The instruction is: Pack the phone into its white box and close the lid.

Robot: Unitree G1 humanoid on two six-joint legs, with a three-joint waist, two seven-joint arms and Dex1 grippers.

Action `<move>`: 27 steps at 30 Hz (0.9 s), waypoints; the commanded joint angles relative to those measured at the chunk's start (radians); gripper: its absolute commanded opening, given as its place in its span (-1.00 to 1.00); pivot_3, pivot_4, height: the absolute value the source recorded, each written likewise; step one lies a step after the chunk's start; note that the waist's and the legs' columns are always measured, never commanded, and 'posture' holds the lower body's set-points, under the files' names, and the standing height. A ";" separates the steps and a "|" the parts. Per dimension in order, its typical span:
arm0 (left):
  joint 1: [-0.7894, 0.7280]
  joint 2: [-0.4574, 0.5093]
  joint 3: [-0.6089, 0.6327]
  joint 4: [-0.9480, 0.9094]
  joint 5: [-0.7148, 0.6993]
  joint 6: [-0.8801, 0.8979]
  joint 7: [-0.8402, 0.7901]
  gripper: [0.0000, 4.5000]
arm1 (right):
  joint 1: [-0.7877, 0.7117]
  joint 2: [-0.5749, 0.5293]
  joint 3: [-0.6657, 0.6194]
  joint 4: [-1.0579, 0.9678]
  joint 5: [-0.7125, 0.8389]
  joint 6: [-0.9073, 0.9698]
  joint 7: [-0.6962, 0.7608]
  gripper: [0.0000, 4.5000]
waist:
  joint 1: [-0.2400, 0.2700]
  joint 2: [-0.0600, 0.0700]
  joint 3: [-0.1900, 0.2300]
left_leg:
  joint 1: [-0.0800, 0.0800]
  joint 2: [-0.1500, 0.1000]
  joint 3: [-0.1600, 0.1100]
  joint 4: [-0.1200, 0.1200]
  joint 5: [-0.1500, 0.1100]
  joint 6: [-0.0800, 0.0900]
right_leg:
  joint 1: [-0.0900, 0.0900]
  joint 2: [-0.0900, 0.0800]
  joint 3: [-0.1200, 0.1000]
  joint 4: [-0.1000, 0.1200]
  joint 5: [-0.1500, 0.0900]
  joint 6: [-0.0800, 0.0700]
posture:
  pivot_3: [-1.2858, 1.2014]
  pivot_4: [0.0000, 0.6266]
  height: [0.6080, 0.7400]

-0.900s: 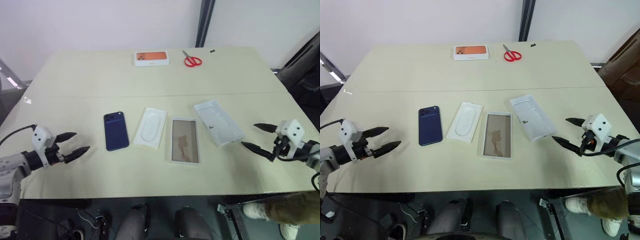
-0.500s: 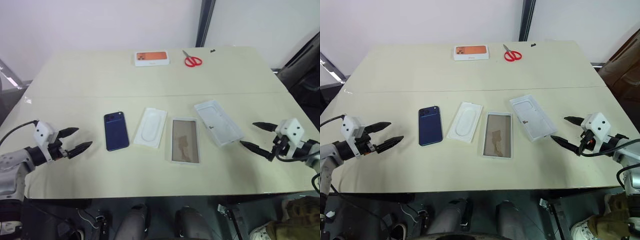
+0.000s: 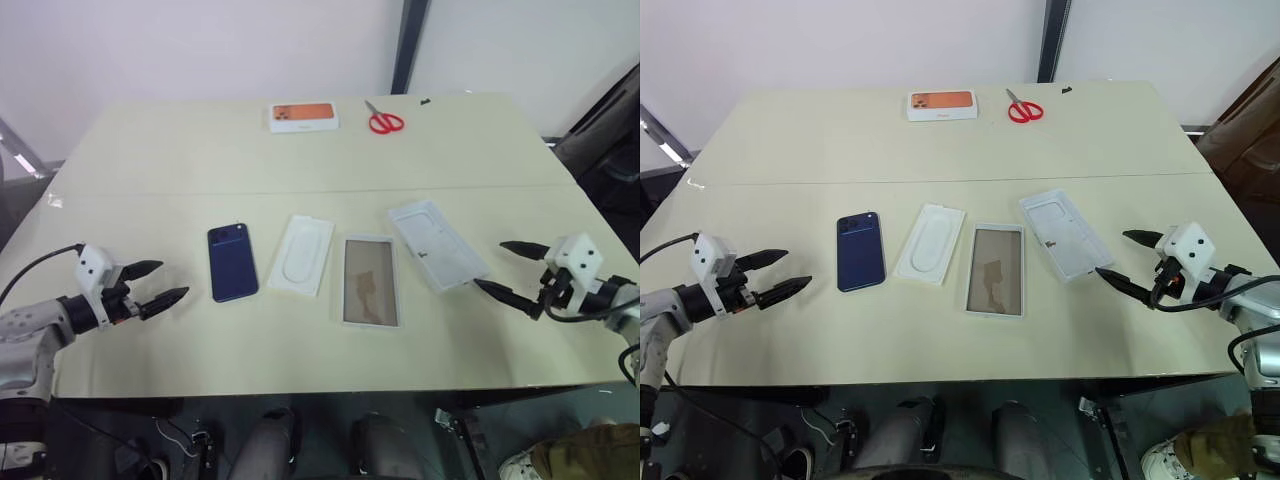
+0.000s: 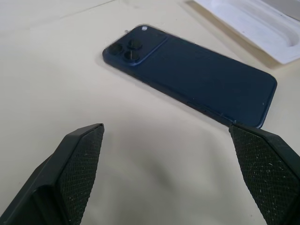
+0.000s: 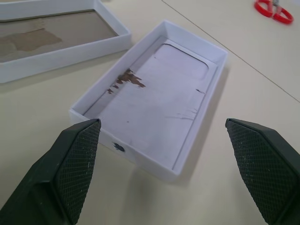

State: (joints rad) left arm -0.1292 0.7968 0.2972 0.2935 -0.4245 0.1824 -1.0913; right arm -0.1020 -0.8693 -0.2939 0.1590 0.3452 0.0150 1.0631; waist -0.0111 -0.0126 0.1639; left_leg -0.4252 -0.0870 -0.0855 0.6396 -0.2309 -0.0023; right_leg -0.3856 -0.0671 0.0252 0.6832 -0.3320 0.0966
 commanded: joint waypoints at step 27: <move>-0.523 -0.371 -0.173 -0.044 -0.117 0.792 0.424 1.00 | -0.214 0.121 0.215 -0.303 -0.007 0.143 -0.090 0.98 | 0.001 -0.002 0.000 | -0.002 0.000 -0.001 0.006 0.000 -0.001 | 0.000 0.001 -0.001 0.002 0.000 0.000 | 0.03 -0.52 0.91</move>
State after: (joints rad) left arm -0.6409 0.4149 0.1105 0.2414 -0.5251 0.9329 -0.6689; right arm -0.3159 -0.7465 -0.0558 -0.1115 0.3360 0.1674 0.9818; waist -0.0106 -0.0142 0.1644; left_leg -0.4272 -0.0873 -0.0863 0.6457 -0.2303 -0.0030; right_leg -0.3859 -0.0658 0.0246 0.6854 -0.3319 0.0970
